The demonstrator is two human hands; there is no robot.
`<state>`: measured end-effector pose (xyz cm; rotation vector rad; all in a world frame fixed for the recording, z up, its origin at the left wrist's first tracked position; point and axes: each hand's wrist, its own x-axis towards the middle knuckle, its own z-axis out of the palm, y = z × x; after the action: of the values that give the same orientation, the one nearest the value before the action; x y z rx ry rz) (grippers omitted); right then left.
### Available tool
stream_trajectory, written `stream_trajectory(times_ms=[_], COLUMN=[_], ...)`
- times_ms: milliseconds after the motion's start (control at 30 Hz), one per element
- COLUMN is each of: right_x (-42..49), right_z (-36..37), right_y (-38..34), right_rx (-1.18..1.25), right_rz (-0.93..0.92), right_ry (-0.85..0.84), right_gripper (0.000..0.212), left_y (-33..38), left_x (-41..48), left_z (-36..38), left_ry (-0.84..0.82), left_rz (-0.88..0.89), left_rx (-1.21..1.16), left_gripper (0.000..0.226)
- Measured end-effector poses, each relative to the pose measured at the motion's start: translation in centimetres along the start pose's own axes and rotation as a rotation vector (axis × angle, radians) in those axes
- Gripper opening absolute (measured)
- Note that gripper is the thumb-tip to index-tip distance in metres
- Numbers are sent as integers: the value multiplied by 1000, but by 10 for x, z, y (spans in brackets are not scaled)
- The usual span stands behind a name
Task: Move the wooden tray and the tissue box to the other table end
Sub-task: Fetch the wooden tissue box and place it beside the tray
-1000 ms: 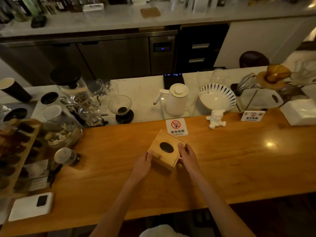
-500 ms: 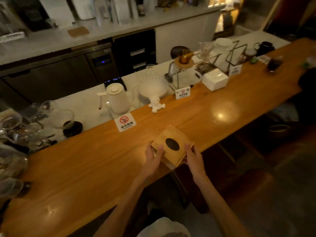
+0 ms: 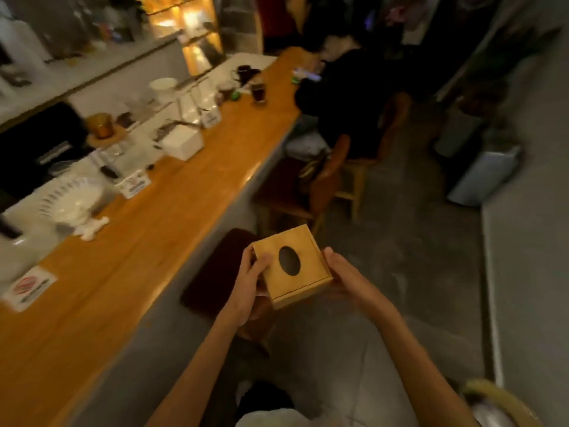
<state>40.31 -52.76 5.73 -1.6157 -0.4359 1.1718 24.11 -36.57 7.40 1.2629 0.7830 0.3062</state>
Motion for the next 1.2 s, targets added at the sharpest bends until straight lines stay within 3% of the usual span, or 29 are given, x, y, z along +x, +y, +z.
stream_trajectory(times_ms=[200, 333, 467, 600, 733, 933, 1067, 1200], right_x=[-46, -54, -42, -7, 55, 149, 171, 184], right_z=[-100, -151, -194, -240, -295, -362, -417, -502], right_y=[17, 26, 20, 8, -18, -65, -83, -104], right_rx=[134, 231, 287, 490, 711, 756, 764, 585], right_rz=[-2, -2, -19, -24, -92, -165, -133, -3], right_ry=[177, 294, 493, 697, 818, 833, 662, 583], right_gripper=[70, 65, 43, 54, 57, 71, 54, 61], left_y=[11, 14, 17, 29, 50, 79, 94, 115], left_x=[43, 76, 115, 170, 240, 337, 406, 485], left_z=[119, 182, 238, 280, 322, 402, 441, 497], left_ry=[-342, -515, -560, -583, -598, -643, -593, -559], left_rz=[-54, -98, -119, -212, -258, -195, -180, -235], left_rx=[225, 318, 278, 215, 179, 131, 152, 151], left_gripper=[30, 50, 46, 70, 73, 90, 85, 84])
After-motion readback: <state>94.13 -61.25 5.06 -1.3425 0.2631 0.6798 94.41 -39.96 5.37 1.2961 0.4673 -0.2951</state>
